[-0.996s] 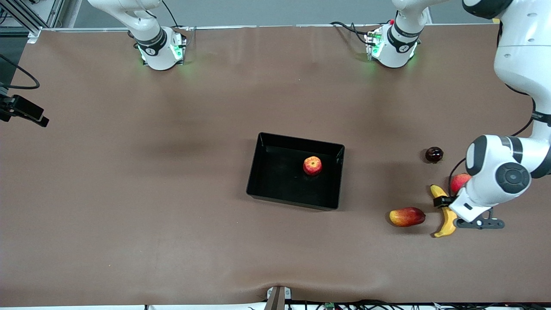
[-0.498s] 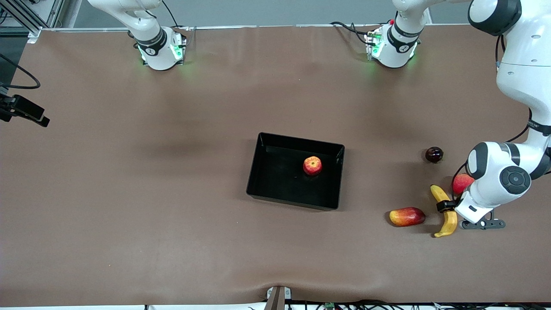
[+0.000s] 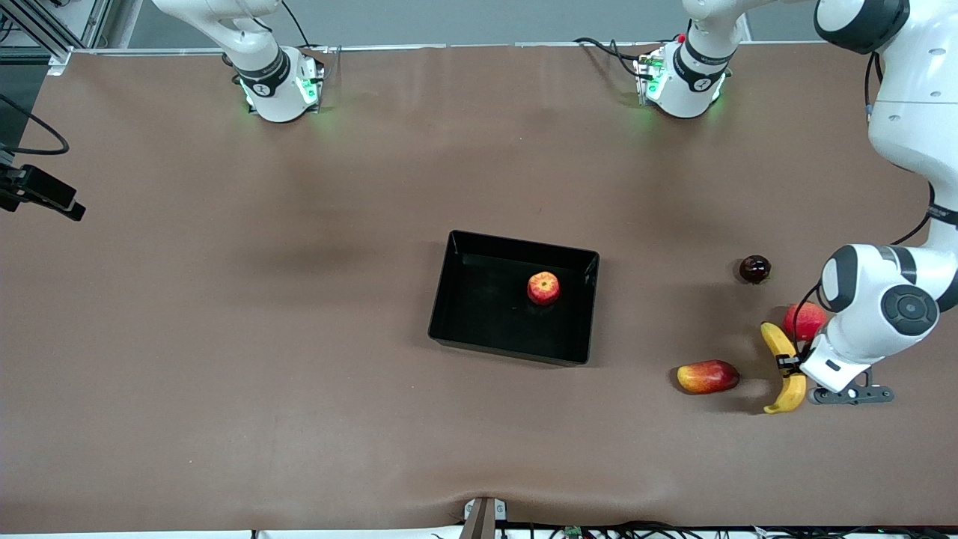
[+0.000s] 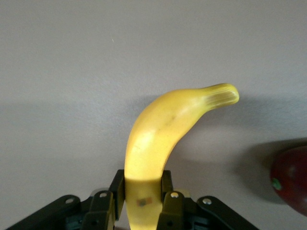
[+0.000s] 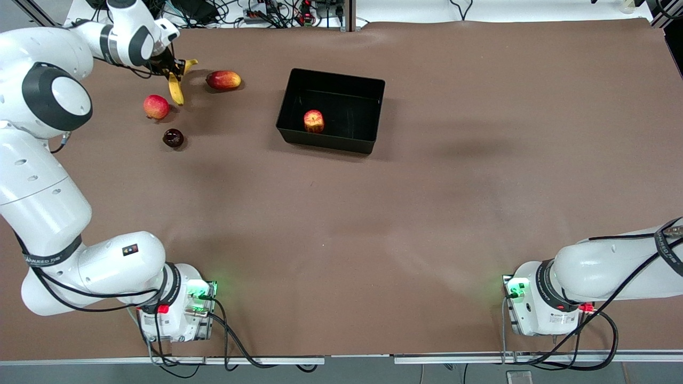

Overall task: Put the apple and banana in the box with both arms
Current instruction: 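Lower the left gripper onto the yellow banana and close it, then lift the banana with the left gripper and carry it over the box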

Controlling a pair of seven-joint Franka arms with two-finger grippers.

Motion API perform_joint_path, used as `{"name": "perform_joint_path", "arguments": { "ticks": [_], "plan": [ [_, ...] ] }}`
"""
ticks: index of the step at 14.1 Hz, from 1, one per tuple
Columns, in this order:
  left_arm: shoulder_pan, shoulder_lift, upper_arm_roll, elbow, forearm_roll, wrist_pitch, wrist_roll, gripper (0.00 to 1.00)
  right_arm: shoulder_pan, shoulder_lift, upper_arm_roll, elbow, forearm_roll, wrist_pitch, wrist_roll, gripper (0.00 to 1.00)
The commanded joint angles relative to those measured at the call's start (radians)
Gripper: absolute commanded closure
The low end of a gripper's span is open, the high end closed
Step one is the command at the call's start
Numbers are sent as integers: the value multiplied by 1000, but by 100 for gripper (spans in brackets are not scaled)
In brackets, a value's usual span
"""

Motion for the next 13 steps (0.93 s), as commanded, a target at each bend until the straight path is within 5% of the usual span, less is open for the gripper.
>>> {"name": "perform_joint_path", "arguments": {
  "ticks": [1, 7, 13],
  "plan": [
    [1, -117, -54, -15, 13, -104, -2, 100, -3, -1, 0, 11, 20, -8, 14, 0],
    [-2, -280, -253, 0, 5, -368, -106, 100, -6, -1, -2, 11, 20, -10, 16, 0],
    [-39, -278, -451, 6, -36, -442, -376, 100, -3, -1, 0, 11, 22, -8, 16, 0]
  ]
}}
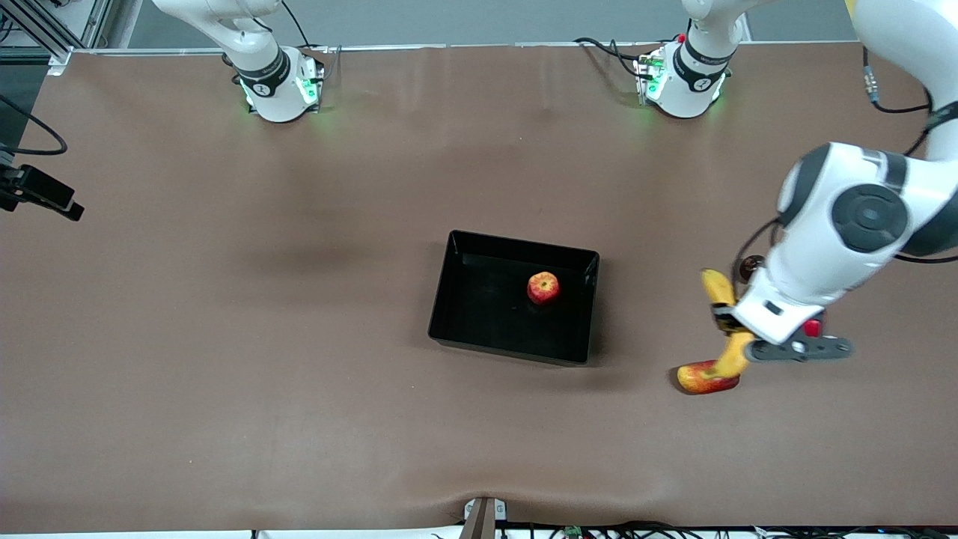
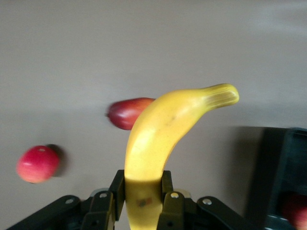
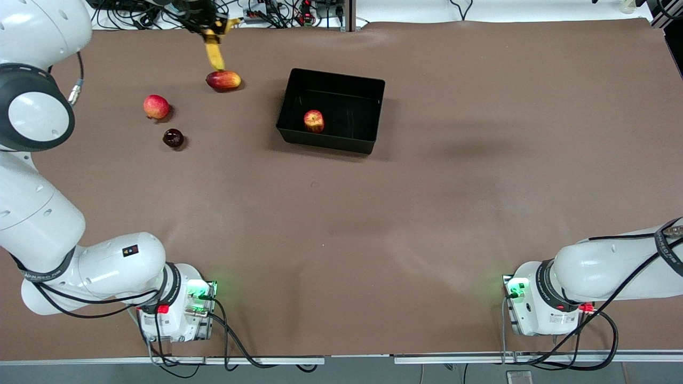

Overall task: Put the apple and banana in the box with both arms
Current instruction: 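Lift the banana with the left gripper and carry it over the box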

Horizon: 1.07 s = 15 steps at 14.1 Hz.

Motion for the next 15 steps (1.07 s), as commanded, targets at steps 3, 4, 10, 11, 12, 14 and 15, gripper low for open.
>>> {"name": "perform_joint_path", "arguments": {
  "ticks": [3, 4, 10, 11, 12, 14, 15],
  "plan": [
    [-106, 32, -37, 4, -29, -15, -93, 100, -4, -1, 1, 10, 19, -8, 15, 0],
    [-151, 51, -37, 9, -29, -11, -121, 100, -6, -1, 1, 10, 21, -8, 15, 0],
    [-424, 154, 81, 87, -15, -11, -216, 100, -7, -1, 0, 10, 19, -8, 15, 0],
    [-482, 160, 128, 88, -15, -10, -242, 100, -7, -1, 0, 10, 19, -8, 15, 0],
    [-531, 173, 167, 93, -17, -5, -273, 100, -7, -1, 0, 10, 19, -7, 15, 0],
    [-609, 216, 227, 125, -14, -2, -317, 100, -7, -1, 0, 10, 19, -7, 15, 0],
    [-642, 233, 254, 128, -11, 1, -317, 100, -7, -1, 0, 10, 19, -7, 15, 0]
  ]
}}
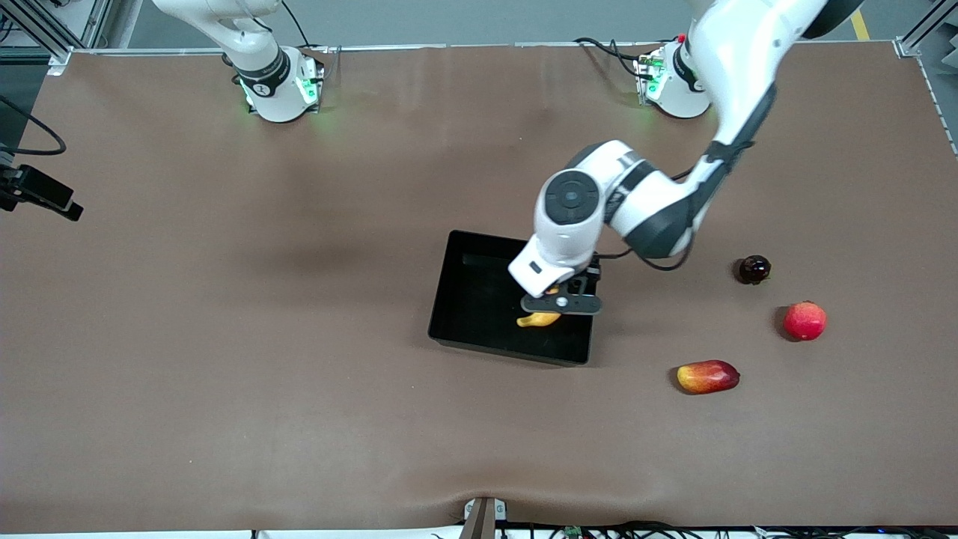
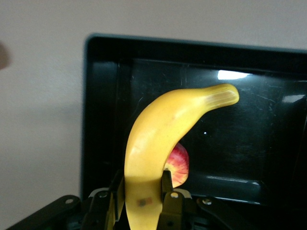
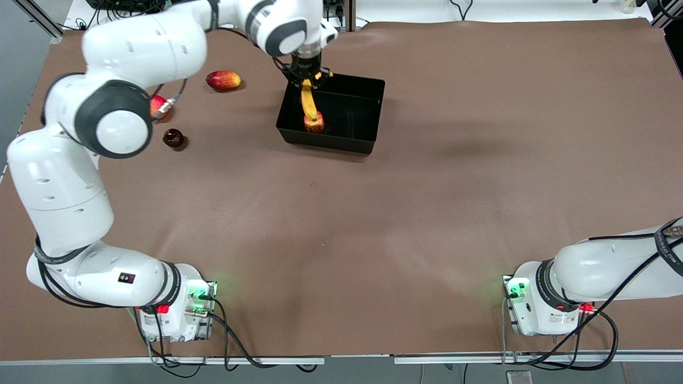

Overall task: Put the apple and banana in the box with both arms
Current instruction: 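Lift the banana with the left gripper and carry it over the box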

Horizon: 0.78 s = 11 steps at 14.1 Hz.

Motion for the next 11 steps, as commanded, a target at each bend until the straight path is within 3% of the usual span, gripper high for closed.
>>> {"name": "perform_joint_path", "arguments": {
  "ticks": [1, 5, 11],
  "plan": [
    [-84, 64, 79, 62, 7, 10, -19, 100, -7, -1, 2, 10, 17, -7, 14, 0],
    [-158, 98, 162, 101, 6, 21, -27, 100, -5, -1, 2, 12, 17, -5, 14, 0],
    [-71, 66, 164, 99, 11, 3, 82, 100, -5, -1, 2, 12, 17, -5, 14, 0]
  ]
}}
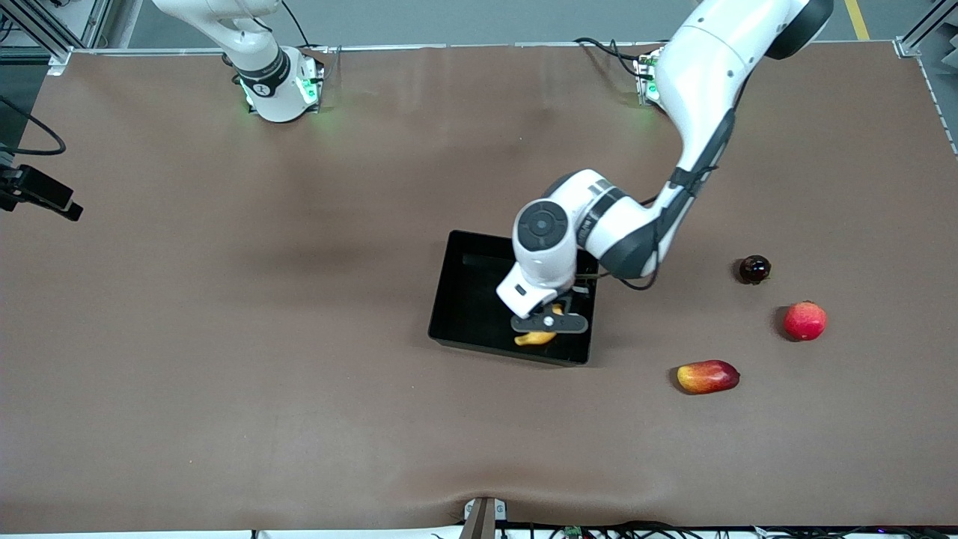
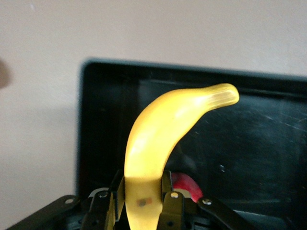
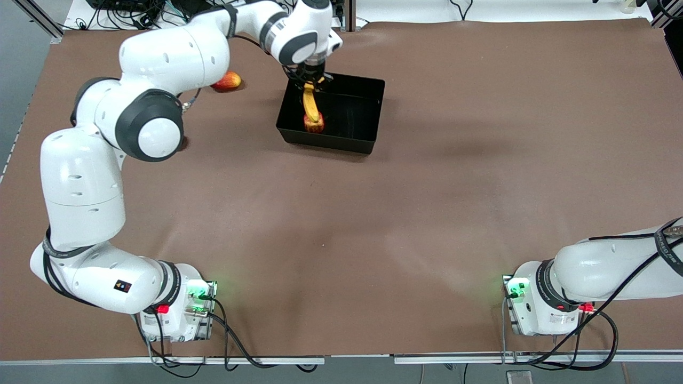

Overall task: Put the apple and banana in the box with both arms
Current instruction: 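Lower the banana into the box and open the left gripper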

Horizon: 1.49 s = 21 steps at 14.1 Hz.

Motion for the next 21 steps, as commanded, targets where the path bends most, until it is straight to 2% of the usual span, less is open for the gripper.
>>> {"name": "perform_joint_path", "arguments": {
  "ticks": [1, 6, 9, 15, 19, 21],
  "plan": [
    [29, -7, 0, 0, 2, -19, 38, 100, -5, 1, 2, 12, 17, -6, 14, 0],
    [6, -6, -12, 20, -42, -10, 30, 100, -5, 1, 2, 12, 17, -6, 14, 0],
    [-51, -4, -12, 40, -65, -7, 27, 100, -5, 1, 2, 12, 17, -6, 14, 0],
    [-101, 81, -5, 89, -64, 133, 25, 100, -5, 1, 2, 12, 17, -6, 14, 0],
    [-141, 152, 2, 112, -61, 168, 19, 100, -5, 1, 2, 12, 17, -6, 14, 0],
    [-172, 180, 41, 112, -61, 194, 21, 100, -7, 1, 2, 12, 17, -6, 14, 0]
  ]
}}
